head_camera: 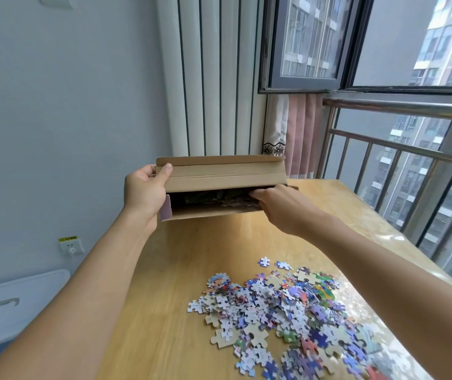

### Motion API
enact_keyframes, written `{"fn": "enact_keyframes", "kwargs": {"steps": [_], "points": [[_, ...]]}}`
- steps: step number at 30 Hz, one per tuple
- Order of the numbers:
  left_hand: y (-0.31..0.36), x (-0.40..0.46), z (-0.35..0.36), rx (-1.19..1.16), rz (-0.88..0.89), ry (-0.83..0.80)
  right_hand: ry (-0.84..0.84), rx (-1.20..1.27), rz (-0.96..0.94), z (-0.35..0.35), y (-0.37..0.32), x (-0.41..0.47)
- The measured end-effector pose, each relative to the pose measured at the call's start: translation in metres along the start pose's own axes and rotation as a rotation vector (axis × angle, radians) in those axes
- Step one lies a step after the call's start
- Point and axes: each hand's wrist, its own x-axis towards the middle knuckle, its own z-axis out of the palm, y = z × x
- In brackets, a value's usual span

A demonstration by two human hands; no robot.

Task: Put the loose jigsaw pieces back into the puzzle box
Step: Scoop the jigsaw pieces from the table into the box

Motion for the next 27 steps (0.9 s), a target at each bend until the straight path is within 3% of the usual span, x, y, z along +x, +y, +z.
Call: {"fn": "enact_keyframes", "kwargs": {"steps": [3, 5, 9, 11, 15, 18, 23, 27], "points": [[0.0, 0.001, 0.001, -0.014, -0.002, 0.016, -0.023, 0.25, -0.128, -0.021, -0.021, -0.01], [-0.001, 0.0, 0.003, -0.029, 0.008, 0.018, -0.088, 0.262, -0.234, -0.026, -0.038, -0.019], [-0.007, -0.015, 0.005, 0.026, 0.075, 0.034, 0.052, 0.342, -0.302, -0.016, -0.06, -0.038], [-0.016, -0.023, 0.003, 0.07, 0.098, 0.037, -0.056, 0.374, -0.194, -0.008, -0.061, -0.045], [-0.034, -0.037, -0.004, 0.07, 0.113, 0.064, -0.439, 0.167, 0.183, 0.03, -0.032, -0.055], [-0.051, -0.054, -0.009, 0.046, 0.111, 0.053, -0.667, 0.422, 0.366, 0.048, -0.021, -0.065], [-0.078, -0.065, -0.018, -0.019, 0.104, 0.024, -0.735, 0.566, 0.136, 0.039, -0.05, -0.08], [-0.095, -0.068, -0.024, -0.049, 0.096, 0.019, -0.697, 0.62, 0.038, 0.024, -0.079, -0.079]]}}
